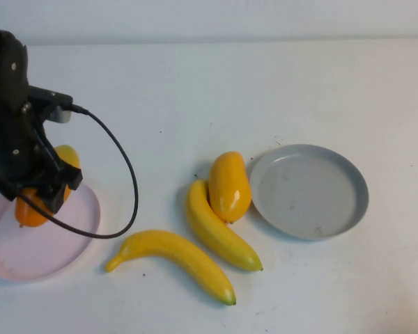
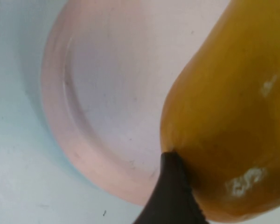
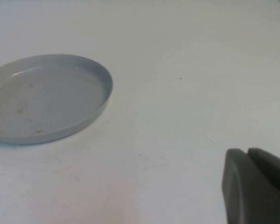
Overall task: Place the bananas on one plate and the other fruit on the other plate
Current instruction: Put one type of fruit in the left plate
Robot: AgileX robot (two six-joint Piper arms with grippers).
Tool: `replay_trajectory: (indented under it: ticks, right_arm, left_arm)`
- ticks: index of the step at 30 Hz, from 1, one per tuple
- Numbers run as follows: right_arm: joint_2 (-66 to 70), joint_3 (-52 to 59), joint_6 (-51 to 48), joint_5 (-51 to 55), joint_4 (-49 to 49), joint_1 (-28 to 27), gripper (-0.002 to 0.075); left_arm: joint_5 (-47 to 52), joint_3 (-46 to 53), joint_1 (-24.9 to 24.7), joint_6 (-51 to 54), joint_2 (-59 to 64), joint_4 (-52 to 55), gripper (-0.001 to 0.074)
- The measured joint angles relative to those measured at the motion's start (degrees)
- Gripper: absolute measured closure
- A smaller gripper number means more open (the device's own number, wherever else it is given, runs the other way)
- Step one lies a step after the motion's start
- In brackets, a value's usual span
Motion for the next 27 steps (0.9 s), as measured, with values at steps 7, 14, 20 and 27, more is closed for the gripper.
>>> replay_trajectory:
  ticks: [7,14,20,27]
  right_arm:
    - [0.0,0.0,0.0,0.0,0.0,0.0,0.0744]
    - [0.0,0.0,0.0,0.0,0.0,0.0,0.0744]
    - [0.0,0.0,0.0,0.0,0.0,0.0,0.0744]
    - [0.0,0.0,0.0,0.0,0.0,0.0,0.0744]
  left_arm:
    - [-2.15,6.03,2.26,-1.28,1.85,0.0,0.0272]
    - [-8.0,12.28,2.36,-1.64,1.62,-0.46,0.0272]
    - [-8.74,12.9,2.36,-1.64,1.62,-0.57,0.0136]
    - [-6.89,11.81,2.01,-1.95,-2.71,-0.58,0.0067]
